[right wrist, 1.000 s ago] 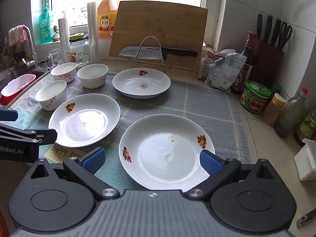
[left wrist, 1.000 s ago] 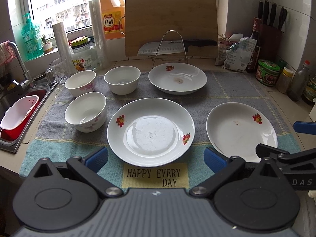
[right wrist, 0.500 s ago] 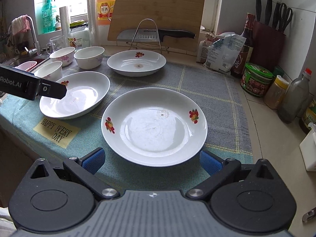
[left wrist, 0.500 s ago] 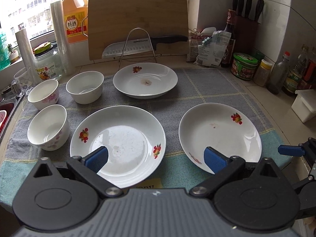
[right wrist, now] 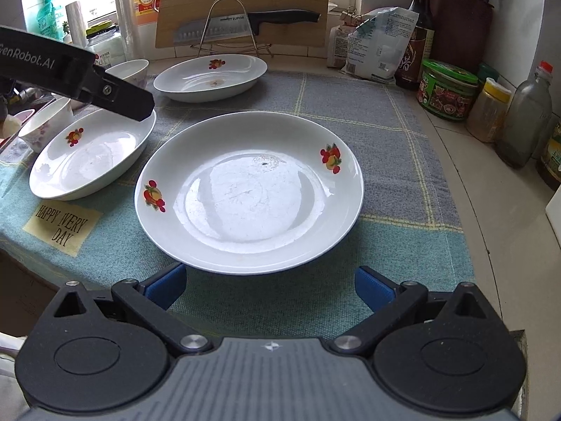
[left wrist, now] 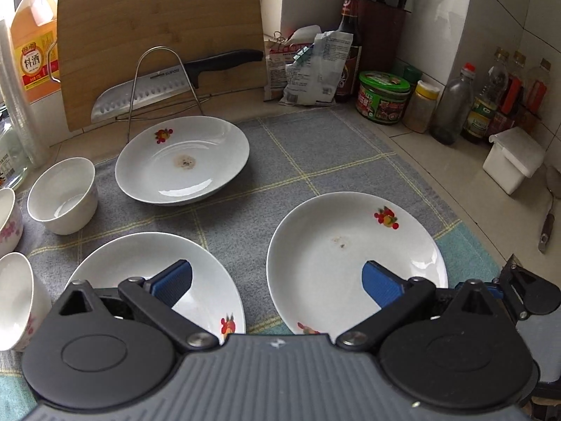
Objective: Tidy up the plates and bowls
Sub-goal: 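Move the left tool to the rim of the fruit-print plate, then close the left tool on the plate rim and lift it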
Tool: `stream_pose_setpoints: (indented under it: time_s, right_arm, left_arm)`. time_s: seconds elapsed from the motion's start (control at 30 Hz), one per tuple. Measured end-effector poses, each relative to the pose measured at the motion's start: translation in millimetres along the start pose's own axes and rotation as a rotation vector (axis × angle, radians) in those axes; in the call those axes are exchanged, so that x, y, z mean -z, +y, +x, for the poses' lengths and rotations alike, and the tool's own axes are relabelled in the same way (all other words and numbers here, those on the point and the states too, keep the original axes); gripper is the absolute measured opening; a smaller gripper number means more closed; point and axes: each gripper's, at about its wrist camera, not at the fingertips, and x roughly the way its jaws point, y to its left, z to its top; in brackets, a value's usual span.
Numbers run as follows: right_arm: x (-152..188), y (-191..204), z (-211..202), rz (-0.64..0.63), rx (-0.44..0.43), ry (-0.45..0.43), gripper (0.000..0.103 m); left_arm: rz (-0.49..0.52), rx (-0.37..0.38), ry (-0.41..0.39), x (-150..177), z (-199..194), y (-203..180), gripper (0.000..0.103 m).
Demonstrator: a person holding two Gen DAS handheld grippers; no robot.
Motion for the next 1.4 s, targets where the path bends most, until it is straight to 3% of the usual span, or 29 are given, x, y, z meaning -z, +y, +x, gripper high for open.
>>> stream_pose_setpoints:
  time_s: [0.73, 1.0, 1.4]
  right_arm:
    - [-5, 5, 27, -0.002, 0.018, 0.006, 0.103]
    - [-7, 4, 27, -0.002, 0.019, 0.02, 0.103]
    - [-1, 3, 27, -0.01, 0.012, -0.024, 0.103]
  left_arm:
    - [0.243, 0.191, 0.131, -42, 81, -17, 0.102]
    - [0.305, 0.231, 0.18, -46, 107, -23, 0.102]
    - [0.386, 0.367, 0.276, -45, 127, -26, 0.1]
